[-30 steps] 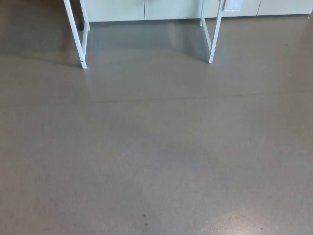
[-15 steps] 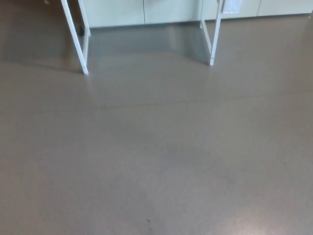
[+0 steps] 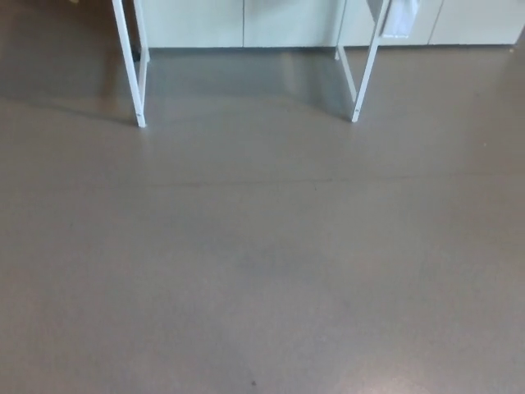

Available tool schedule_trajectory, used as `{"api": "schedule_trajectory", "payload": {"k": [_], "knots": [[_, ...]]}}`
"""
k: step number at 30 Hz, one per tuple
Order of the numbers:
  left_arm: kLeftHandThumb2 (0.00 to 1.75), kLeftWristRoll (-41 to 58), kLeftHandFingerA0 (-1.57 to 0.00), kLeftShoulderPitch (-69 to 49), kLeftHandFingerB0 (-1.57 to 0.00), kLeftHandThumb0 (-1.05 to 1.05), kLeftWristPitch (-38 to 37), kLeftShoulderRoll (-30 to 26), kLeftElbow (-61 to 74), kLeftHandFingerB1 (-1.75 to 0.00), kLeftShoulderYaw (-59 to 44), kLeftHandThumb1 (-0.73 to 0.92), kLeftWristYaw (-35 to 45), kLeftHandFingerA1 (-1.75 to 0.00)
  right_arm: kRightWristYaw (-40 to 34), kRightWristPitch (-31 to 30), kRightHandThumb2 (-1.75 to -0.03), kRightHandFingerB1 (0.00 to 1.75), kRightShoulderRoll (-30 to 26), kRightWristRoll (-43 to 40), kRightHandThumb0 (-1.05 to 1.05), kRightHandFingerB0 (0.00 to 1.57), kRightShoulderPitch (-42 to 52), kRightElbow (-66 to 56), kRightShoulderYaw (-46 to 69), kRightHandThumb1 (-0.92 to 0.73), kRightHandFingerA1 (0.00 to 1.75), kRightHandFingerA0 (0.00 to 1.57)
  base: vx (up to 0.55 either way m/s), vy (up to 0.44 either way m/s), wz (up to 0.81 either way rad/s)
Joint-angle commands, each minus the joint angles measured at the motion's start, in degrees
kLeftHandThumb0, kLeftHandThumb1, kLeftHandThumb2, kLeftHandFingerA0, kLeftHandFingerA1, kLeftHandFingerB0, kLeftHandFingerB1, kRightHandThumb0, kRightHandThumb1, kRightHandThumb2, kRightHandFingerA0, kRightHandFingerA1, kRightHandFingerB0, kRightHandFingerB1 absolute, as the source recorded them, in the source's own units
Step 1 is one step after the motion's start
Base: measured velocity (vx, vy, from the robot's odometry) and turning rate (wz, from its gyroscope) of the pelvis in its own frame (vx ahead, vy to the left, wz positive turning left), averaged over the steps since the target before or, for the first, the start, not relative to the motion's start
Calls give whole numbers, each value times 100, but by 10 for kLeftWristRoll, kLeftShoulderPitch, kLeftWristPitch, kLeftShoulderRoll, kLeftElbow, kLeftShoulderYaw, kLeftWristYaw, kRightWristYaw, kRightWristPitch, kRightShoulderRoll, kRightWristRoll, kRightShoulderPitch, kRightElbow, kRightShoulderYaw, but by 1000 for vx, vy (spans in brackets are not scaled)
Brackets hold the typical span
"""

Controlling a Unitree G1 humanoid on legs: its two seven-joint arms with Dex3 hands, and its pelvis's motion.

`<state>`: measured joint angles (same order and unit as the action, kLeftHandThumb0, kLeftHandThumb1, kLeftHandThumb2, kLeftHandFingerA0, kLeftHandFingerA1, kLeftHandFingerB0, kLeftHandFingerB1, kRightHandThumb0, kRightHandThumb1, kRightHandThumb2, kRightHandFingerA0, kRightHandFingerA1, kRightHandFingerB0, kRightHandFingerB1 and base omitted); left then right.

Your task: The robot walks towards a desk on which a file tray is kept in the middle and a cube is kept to its right. The robot lifts the cube using its right hand and places it on the file tray.

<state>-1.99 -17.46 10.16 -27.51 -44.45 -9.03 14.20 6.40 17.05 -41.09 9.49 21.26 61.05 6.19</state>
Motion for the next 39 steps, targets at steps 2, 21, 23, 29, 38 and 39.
{"api": "schedule_trajectory", "payload": {"k": [2, 21, 23, 29, 38, 39], "knots": [[99, 15, -1, -9, -4, -75, 28, -3, 15, -29, -7, 60, 19, -43, -5, -1, -89, 22, -9, -5, -73, 2, -15, 25, 4, -57, 51, 42, 80, 146, -3], [99, -3, 0, -9, -1, -77, 32, -8, 23, -33, 14, 60, 5, -49, 19, 1, -89, 25, -23, 0, -70, 3, -28, 28, -15, -57, 53, 41, 107, -49, 3], [96, -1, -4, -1, -5, -76, 26, -8, 2, -31, 13, 59, 6, -46, 1, -10, -91, 25, -24, 18, -73, 4, -33, 30, -29, -58, 56, 47, 122, 95, -11], [99, -8, 0, 1, -4, -74, 14, -10, -10, -32, 22, 59, -2, -50, 14, 2, -89, 24, -20, 2, -70, 3, -41, 51, -23, -57, 56, 47, 139, 202, 8], [99, 0, -2, -2, -5, -77, 34, -8, 4, -33, 17, 60, 2, -48, 14, 2, -91, 25, -25, 5, -74, 3, -36, 41, -29, -58, 53, 43, 118, 12, 6], [99, -3, -2, -6, -3, -77, 29, -9, 8, -33, 20, 60, 4, -47, 12, 5, -92, 22, -27, 10, -78, 3, -34, 41, -33, -60, 50, 39, 176, -127, 17]]}}
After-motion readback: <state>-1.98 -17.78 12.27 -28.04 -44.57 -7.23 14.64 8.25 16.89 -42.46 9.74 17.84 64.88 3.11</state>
